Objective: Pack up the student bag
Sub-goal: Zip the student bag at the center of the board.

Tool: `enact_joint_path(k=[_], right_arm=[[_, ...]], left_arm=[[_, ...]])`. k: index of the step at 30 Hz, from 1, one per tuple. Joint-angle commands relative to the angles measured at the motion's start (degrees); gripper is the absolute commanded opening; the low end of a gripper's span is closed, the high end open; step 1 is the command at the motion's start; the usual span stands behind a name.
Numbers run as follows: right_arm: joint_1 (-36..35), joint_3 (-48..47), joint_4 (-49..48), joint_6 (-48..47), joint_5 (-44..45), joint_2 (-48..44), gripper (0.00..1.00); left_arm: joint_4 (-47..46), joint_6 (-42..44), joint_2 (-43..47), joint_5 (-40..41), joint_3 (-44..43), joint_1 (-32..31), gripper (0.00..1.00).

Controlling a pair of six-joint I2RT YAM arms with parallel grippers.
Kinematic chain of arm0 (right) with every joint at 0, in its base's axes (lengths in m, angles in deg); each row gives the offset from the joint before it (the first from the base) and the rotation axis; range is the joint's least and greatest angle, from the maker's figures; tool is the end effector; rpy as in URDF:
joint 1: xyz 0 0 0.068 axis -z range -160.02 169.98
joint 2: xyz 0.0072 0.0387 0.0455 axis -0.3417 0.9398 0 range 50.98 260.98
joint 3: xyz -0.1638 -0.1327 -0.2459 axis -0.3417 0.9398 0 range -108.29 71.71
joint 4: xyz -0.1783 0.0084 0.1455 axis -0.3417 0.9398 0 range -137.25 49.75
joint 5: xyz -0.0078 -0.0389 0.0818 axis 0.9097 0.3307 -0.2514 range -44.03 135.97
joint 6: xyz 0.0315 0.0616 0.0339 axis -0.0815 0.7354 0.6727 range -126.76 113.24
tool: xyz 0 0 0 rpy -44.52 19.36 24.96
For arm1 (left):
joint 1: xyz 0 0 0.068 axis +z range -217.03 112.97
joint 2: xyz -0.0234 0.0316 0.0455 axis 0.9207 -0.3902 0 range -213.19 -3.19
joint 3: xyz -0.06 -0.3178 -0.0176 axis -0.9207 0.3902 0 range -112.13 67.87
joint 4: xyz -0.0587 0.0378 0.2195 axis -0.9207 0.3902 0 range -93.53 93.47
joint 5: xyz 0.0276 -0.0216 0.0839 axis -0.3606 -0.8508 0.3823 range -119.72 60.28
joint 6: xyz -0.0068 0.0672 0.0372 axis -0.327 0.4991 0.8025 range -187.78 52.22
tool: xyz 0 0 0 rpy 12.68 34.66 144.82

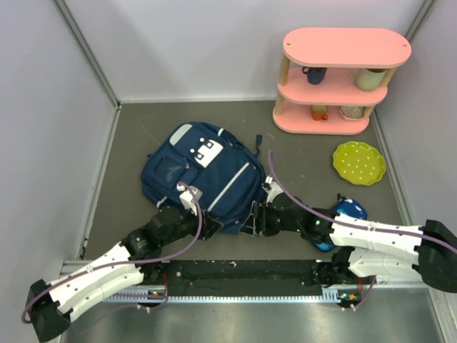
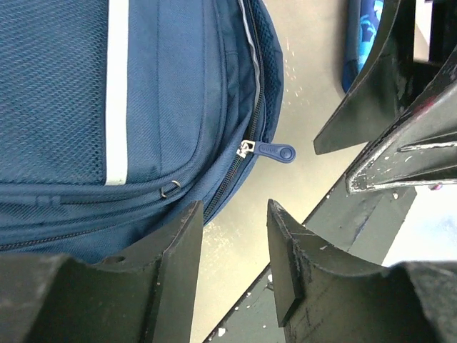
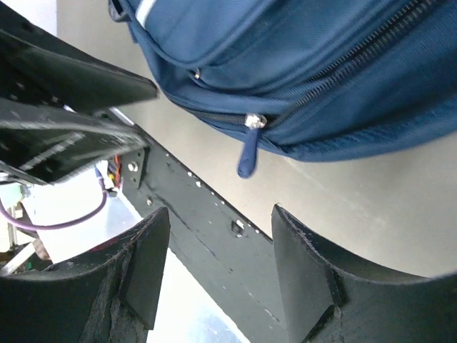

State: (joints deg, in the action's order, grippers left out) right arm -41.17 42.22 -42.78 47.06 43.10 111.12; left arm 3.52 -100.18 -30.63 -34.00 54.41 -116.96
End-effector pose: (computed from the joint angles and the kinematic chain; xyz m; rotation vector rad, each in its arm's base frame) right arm 0.0882 0.1671 0.2517 -0.1878 2.4352 1.1024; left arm 0.0535 -0.0712 0.2164 0.3693 2.0459 -0.9980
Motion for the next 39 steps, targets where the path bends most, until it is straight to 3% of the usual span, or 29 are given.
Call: enact_joint_path(k=[1,6,10,17,18,20,33,34,35,36,39], right_arm=[[-0.82,-5.65,-0.26,1.72,2.69,4.10,0.58],[-0.82,-8.99,0.53,2.25,3.75,9.55,0.55],[-1.26,-12.51,4.66,0.42,6.65,13.07,0.47],[-1.26,-14.45,9.33,-2.67,8.94,16.58,0.15],[-1.26,-14.19,9.33,-2.76,8.50,17.02,0.06],[-1.26,-13.31,8.63,-2.76,6.67,17.64,0.00],[-4.51,-0.83,7.22,3.05,6.56,13.17,0.01],[-4.51,-0.83,7.31,2.96,6.91,12.55,0.06],[-4.51,-1.35,7.48,2.69,7.79,12.02,0.19],[-4.51,-1.61,7.74,2.34,8.23,10.71,0.25],[-4.51,-2.93,7.83,1.12,9.81,8.77,0.35]], left_arm=[[-8.69,2.78,-4.63,-3.55,-1.05,-0.17,0.46],[-13.11,2.17,-9.47,-2.50,0.79,-0.25,0.46],[-15.66,1.38,-11.40,-1.18,1.85,-0.34,0.46],[-17.95,1.20,-14.74,-1.88,3.08,-0.43,0.46],[-18.30,1.11,-15.01,-2.14,3.26,-0.43,0.46],[-18.74,0.76,-15.54,-2.14,3.43,-0.52,0.46],[-22.25,0.15,-18.34,-2.58,5.72,-0.95,0.46],[-22.69,0.15,-18.70,-2.67,5.72,-0.96,0.46],[-22.95,0.06,-19.05,-2.76,5.81,-1.04,0.46],[-23.13,0.06,-19.66,-2.76,5.72,-1.13,0.46],[-23.48,0.06,-20.19,-2.59,5.54,-1.48,0.46]])
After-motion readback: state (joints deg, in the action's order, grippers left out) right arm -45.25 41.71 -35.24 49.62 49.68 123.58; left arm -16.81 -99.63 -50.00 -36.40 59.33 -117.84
